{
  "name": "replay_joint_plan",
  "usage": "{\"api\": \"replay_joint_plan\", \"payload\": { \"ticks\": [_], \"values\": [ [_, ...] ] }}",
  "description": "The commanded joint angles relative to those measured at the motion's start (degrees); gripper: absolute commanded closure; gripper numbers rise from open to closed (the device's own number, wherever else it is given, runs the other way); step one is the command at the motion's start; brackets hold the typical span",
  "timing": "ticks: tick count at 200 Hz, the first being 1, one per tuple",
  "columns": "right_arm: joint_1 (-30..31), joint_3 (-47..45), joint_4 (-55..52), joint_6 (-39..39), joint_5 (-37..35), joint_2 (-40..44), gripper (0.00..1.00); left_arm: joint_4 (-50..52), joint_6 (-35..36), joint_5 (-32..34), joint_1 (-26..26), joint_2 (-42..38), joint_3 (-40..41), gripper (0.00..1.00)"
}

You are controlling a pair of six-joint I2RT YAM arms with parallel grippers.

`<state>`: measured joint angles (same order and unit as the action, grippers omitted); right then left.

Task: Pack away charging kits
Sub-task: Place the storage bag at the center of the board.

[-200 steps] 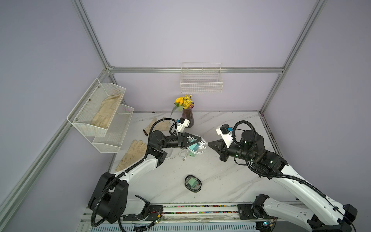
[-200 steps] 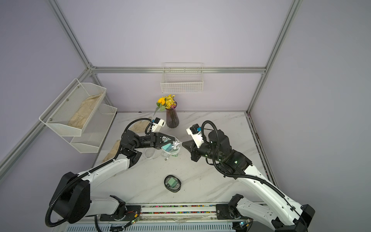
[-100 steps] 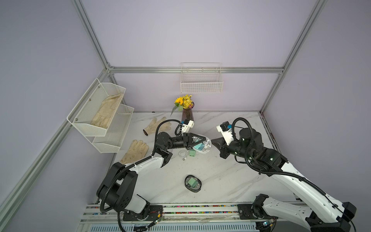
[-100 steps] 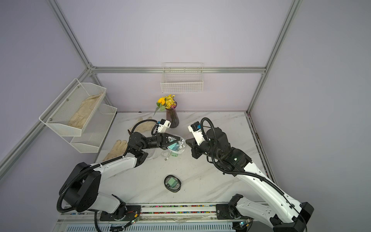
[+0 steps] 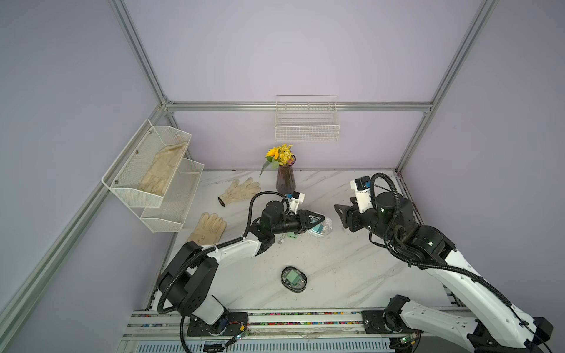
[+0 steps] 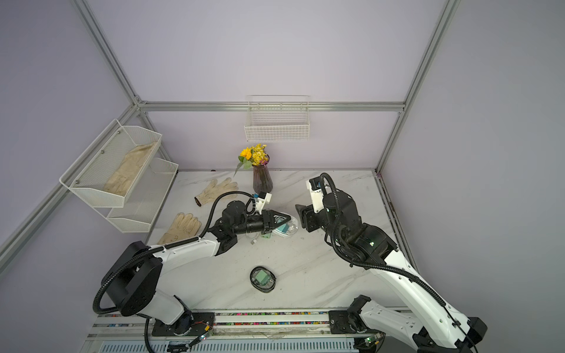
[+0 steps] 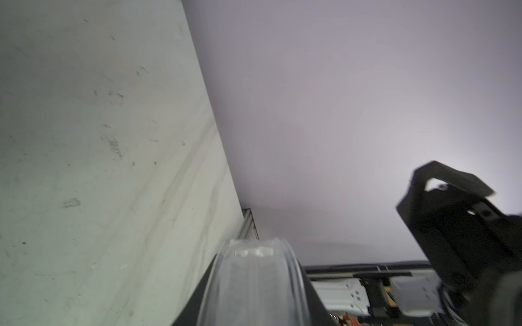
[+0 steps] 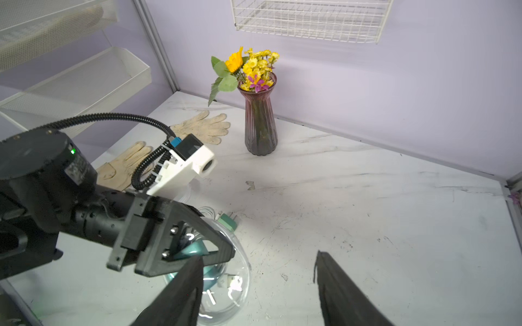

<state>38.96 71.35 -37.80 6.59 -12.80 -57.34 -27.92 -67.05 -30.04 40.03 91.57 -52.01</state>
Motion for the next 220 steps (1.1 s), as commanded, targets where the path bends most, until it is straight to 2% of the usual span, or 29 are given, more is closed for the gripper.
{"api": "replay_joint_plan", "payload": {
  "ticks": [1, 23, 46, 65, 78, 103, 112, 119, 122, 154, 177, 203, 220],
  "values": [
    [-0.1, 1.4, -2.3, 1.9, -4.8, -0.5, 0.18, 4.8, 3.3, 20.3, 3.6, 8.5, -8.8, 0.67],
    [-0.1, 1.6, -2.1, 2.2, -4.5, -0.4, 0.18, 4.9, 2.6, 29.7, 7.9, 18.8, -16.4, 0.68],
    [-0.2, 1.9, -1.9, 1.9, -3.6, -0.3, 0.18, 4.7, -0.1, 34.3, 10.6, 28.2, -24.3, 0.67],
    [-0.2, 2.0, -2.1, 2.1, -3.2, -0.3, 0.18, 6.6, 0.9, 38.8, 13.1, 32.6, -29.1, 0.66],
    [-0.2, 1.8, -1.9, 2.0, -2.5, -0.2, 0.18, 8.2, 0.8, 40.5, 14.0, 34.0, -30.7, 0.57],
    [-0.2, 0.7, -1.4, 1.4, -1.9, -0.3, 0.17, 14.3, -1.2, 39.6, 14.4, 36.7, -33.1, 0.30],
    [-0.2, 0.4, -1.2, 1.3, -1.6, -0.4, 0.17, 16.8, -1.8, 39.1, 14.5, 36.8, -33.3, 0.18],
    [-0.2, 0.1, -1.1, 1.3, -1.3, -0.5, 0.17, 18.9, -1.8, 38.4, 14.5, 36.6, -33.2, 0.03],
    [-0.3, 0.0, -1.1, 1.2, -1.3, -0.5, 0.17, 19.8, -1.8, 38.1, 14.5, 36.4, -33.3, 0.00],
    [-0.2, 0.1, -0.3, 1.0, 0.4, -0.5, 0.17, 28.4, -0.3, 38.1, 15.0, 31.5, -30.5, 0.00],
    [-0.3, 1.6, -0.3, 0.8, 1.3, -0.6, 0.17, 36.6, 4.8, 39.6, 14.9, 23.8, -27.5, 0.00],
    [-0.3, 3.1, 0.3, 0.3, 2.6, -1.8, 0.17, 52.2, 14.0, 37.2, 13.4, 17.0, -29.3, 0.00],
    [-0.3, 3.7, 1.5, -0.1, 3.4, -3.3, 0.17, 67.3, 17.1, 38.1, 12.0, 13.5, -32.2, 0.00]
  ]
}}
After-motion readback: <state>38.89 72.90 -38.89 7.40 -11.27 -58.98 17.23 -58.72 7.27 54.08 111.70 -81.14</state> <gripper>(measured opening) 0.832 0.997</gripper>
